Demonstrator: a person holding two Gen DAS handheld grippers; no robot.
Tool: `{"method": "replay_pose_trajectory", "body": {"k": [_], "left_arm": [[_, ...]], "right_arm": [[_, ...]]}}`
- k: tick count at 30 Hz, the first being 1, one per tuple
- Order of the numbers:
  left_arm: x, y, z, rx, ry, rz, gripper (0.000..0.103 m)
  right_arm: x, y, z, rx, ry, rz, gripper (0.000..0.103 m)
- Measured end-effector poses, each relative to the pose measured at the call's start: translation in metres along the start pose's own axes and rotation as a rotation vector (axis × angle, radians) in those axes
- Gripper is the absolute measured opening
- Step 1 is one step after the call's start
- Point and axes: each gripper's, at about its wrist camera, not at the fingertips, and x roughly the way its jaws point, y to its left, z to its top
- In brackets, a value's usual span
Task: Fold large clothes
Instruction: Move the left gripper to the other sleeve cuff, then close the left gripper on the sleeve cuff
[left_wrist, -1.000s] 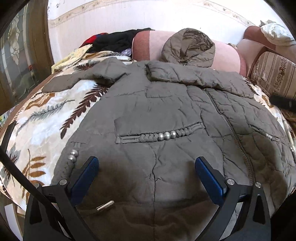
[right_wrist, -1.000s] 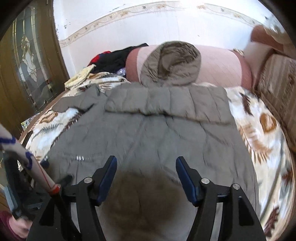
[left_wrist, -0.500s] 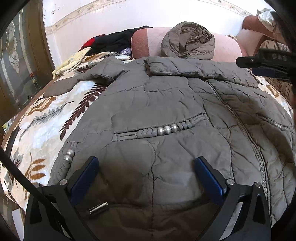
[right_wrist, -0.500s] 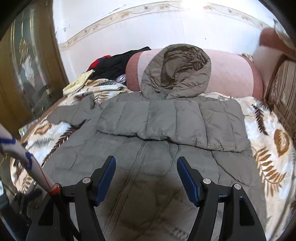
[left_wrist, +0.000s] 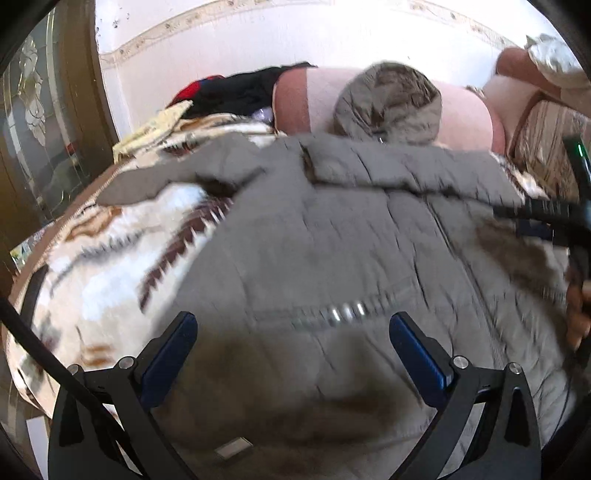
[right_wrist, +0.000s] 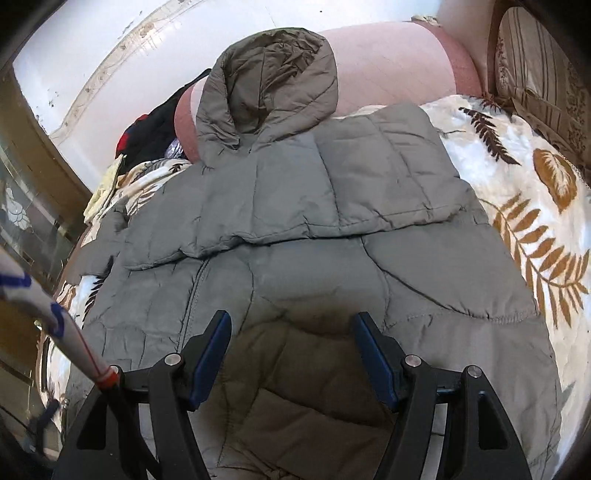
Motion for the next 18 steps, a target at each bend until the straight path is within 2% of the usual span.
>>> {"method": "replay_pose_trajectory", "body": {"k": [4, 9, 15, 18], "left_arm": [[-0.001, 0.042, 0.035, -0.123, 0.007, 0.014, 0.103], [-0.002, 0.121, 0.073, -0.347, 0.028, 0.066, 0.103], [-0.013, 0.203, 0.108, -0.468, 0.032, 0.185, 0.103], [-0.018, 0.235, 0.120, -0.544, 0.037, 0.193, 0.103]], "right_arm": [[-0.008, 0.010, -0.002, -0.043, -0.018, 0.008, 0.073], [-0.010, 0.021, -0.003, -0.105, -0.031, 0.009, 0.073], [-0.012, 0.022, -0.003, -0.115, -0.034, 0.018, 0.073], [-0.015, 0.023, -0.003, -0.121, -0.040, 0.022, 0.073]]}}
